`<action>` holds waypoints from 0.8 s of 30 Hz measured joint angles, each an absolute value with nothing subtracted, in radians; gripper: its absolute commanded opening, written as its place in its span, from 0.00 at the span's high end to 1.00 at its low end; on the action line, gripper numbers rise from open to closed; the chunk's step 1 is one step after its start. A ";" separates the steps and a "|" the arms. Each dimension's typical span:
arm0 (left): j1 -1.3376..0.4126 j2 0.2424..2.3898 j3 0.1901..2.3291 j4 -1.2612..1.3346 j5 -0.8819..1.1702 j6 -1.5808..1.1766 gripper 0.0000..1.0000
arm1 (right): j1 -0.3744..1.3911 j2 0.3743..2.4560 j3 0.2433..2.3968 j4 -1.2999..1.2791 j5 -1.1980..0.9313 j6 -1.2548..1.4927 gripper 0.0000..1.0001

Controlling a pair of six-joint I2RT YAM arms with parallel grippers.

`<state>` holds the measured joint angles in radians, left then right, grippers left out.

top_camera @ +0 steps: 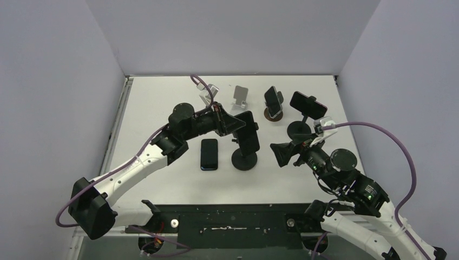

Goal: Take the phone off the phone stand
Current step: Place the phone stand with the phone at the center of the board.

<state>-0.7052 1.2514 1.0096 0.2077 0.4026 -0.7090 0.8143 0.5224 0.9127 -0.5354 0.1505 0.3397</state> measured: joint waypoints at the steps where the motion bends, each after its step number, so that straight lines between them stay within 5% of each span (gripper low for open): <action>1: -0.711 1.251 1.002 0.227 0.403 -0.706 1.00 | 0.814 0.522 0.914 -0.536 0.149 0.339 0.00; 24: -0.745 1.268 0.943 0.351 0.407 -0.669 0.95 | 0.814 0.522 0.915 -0.550 0.137 0.328 0.00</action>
